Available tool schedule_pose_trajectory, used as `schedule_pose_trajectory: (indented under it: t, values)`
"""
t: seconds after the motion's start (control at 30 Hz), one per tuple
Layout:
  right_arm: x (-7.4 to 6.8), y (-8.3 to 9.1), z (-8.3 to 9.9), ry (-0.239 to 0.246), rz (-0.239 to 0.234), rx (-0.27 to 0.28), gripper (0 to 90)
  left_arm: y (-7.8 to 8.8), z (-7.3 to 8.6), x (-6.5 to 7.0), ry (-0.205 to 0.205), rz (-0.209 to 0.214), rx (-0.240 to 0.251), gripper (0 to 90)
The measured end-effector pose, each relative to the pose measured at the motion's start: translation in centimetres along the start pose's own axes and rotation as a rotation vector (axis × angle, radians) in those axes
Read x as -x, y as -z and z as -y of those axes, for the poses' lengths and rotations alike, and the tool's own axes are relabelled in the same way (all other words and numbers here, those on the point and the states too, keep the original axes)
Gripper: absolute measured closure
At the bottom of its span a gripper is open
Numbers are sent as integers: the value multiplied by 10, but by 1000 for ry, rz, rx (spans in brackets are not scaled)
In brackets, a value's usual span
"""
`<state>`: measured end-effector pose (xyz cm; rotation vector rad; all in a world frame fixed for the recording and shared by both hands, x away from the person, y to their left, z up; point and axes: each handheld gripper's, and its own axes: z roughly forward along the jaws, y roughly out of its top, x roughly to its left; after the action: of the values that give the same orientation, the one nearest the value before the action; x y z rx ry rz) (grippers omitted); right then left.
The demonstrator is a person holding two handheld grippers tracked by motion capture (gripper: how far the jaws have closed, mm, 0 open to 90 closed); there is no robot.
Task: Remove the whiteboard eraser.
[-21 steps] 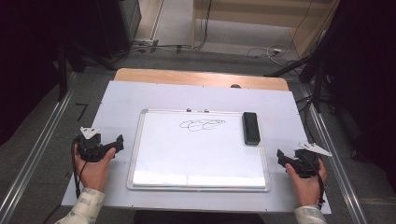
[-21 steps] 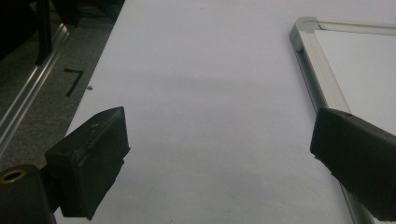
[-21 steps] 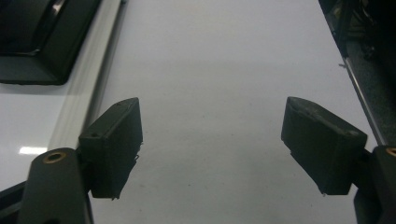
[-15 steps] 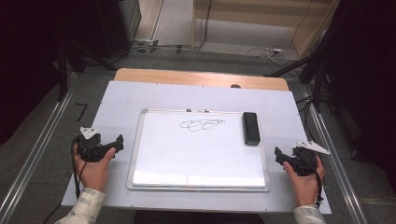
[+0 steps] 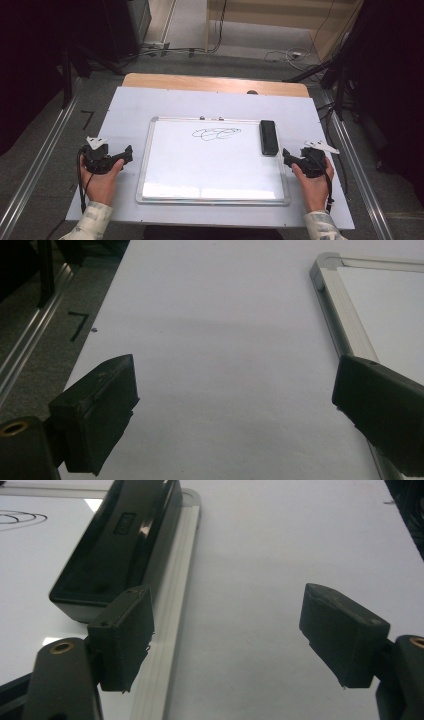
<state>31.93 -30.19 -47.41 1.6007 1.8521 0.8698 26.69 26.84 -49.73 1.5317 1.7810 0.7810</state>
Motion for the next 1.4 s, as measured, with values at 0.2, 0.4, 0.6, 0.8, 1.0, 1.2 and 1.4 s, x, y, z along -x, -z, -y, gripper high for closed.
schedule_pose_trajectory:
  t: [0.2,0.4,0.6,0.8,1.0,1.2,1.4]
  values:
    - [-10,-9,-10,2,-20,0,227,0,0,-1,0,-3,-2,47]
    - [-24,-17,-21,8,-36,11,252,-1,1,0,-3,-6,-4,47]
    - [-34,-29,-30,20,-32,14,273,-1,1,-1,3,-7,0,47]
    - [-44,-42,-40,15,-25,18,295,-1,0,-2,-2,-8,-1,47]
    - [-50,-51,-49,17,-19,18,307,0,0,-2,-2,-8,0,47]
    - [-54,-63,-55,13,-12,16,313,0,0,-3,4,-9,3,51]
    - [-58,-74,-62,5,5,11,320,0,0,-4,7,-11,4,51]
